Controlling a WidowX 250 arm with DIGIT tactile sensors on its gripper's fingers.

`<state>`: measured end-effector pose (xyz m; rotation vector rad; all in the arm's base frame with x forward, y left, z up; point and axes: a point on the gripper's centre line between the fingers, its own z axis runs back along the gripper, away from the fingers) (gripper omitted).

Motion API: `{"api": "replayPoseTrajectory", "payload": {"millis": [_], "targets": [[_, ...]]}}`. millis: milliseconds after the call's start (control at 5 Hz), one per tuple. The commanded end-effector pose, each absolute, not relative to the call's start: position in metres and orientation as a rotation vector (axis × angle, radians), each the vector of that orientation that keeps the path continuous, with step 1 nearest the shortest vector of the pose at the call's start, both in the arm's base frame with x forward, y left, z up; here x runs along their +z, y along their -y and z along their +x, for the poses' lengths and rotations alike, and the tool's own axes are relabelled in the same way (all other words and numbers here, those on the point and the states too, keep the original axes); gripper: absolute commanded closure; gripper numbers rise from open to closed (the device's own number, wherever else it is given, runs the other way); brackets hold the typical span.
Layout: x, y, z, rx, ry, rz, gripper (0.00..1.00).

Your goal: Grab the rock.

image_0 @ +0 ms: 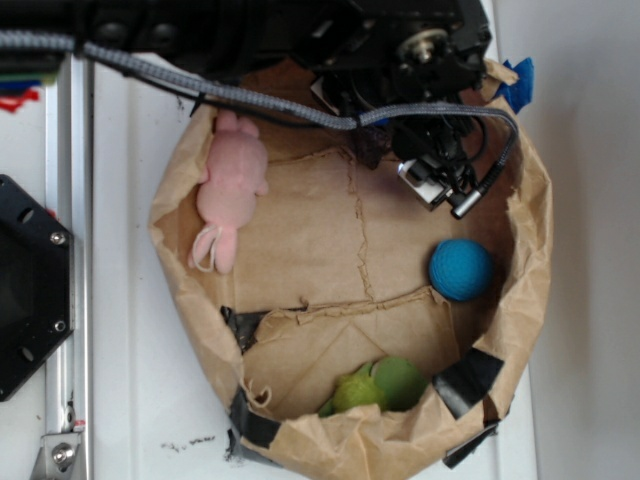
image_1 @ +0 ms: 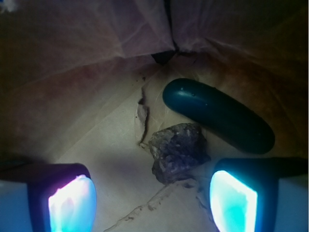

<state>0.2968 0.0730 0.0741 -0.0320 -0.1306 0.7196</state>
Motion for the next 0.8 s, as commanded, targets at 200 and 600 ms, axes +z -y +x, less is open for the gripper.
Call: {"api": "replayPoseTrajectory", "payload": {"millis": [200, 600], "targets": [[0.119, -0.054, 0.258, 0.801, 0.251, -0.017, 0.00], [0.097, -0.064, 0.264, 0.856, 0.275, 0.025, 0.00]]}}
